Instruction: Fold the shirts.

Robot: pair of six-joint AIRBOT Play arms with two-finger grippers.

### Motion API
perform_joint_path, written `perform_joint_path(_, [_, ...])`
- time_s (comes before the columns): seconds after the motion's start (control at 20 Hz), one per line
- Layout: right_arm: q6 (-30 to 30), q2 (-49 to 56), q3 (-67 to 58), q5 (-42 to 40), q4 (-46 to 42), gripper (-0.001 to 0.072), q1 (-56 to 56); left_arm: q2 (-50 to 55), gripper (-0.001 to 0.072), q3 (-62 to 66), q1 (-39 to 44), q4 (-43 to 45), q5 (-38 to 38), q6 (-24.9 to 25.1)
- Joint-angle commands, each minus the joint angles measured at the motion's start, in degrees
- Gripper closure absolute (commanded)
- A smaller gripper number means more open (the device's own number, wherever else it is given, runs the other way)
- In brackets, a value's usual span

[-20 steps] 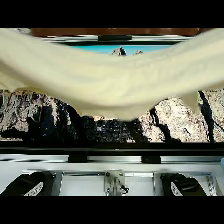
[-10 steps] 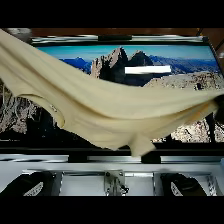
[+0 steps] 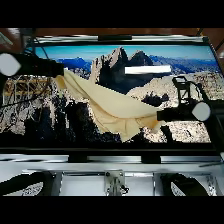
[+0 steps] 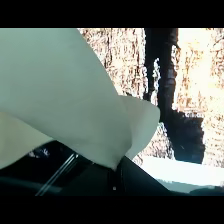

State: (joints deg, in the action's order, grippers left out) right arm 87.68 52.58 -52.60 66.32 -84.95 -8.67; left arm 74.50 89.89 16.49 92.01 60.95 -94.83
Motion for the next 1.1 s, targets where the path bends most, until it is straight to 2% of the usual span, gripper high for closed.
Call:
perform_joint_path(0.0, [1.49, 9.25, 1.64, -12.04, 0.42, 0.0650, -0.07, 8.72, 0.0614, -0.96, -0.04, -0.90, -5.70, -6.62])
perform_joint_path(0.1, [2.73, 12.50, 1.64, -13.20, 0.46, 0.0650, -0.07, 11.43, 0.0160, -0.96, -0.07, -3.91, -3.52, -8.04])
perform_joint_path(0.15, [2.67, 13.18, 1.64, -12.72, 0.31, 0.0650, -0.07, 11.69, 0.0078, -0.92, -0.11, -5.44, -1.53, -8.98])
perform_joint_path(0.2, [2.58, 13.31, 1.62, -11.76, -0.76, 0.0650, -0.07, 11.45, 0.0078, 0.11, -0.48, -8.37, 0.66, -9.09])
perform_joint_path(0.3, [2.47, 12.74, 1.51, -8.41, -4.44, 0.0650, -0.07, 11.28, 0.0079, 5.55, -1.40, -13.14, 8.44, -0.87])
perform_joint_path(0.35, [2.49, 12.11, 1.51, -6.16, -7.30, 0.0649, -0.02, 11.28, 0.0079, 8.22, -1.70, -13.20, 13.66, 0.48])
perform_joint_path(0.45, [2.54, 10.67, 1.51, -1.88, -12.57, 0.0649, -0.02, 11.10, 0.0070, 9.05, -1.79, -16.35, 23.54, -1.49])
perform_joint_path(0.5, [2.51, 9.94, 1.51, -0.22, -14.38, 0.0650, -0.02, 11.06, 0.0023, 7.39, -0.96, -19.93, 26.99, -1.42])
perform_joint_path(0.55, [2.51, 9.25, 1.53, 1.07, -15.80, 0.0650, -0.02, 10.84, 0.0023, 4.70, 0.52, -22.99, 27.61, -1.44])
perform_joint_path(0.65, [2.58, 8.11, 1.53, 1.73, -16.31, 0.0650, -0.02, 10.51, 0.0023, -2.91, 6.21, -26.73, 24.06, -1.51])
perform_joint_path(0.7, [2.82, 7.74, 1.53, 1.64, -15.89, 0.0649, -0.02, 10.54, -0.0009, -7.21, 9.81, -27.04, 20.35, -3.10])
perform_joint_path(0.8, [3.41, 7.54, 1.53, 1.79, -15.47, 0.0650, -0.02, 10.58, -0.0013, -14.93, 15.85, -29.11, 12.17, -6.05])
perform_joint_path(1.05, [3.41, 7.56, 1.53, 1.33, -15.45, 0.0650, -0.02, 11.52, -0.0013, -25.88, 22.38, -41.94, -4.85, -6.99])
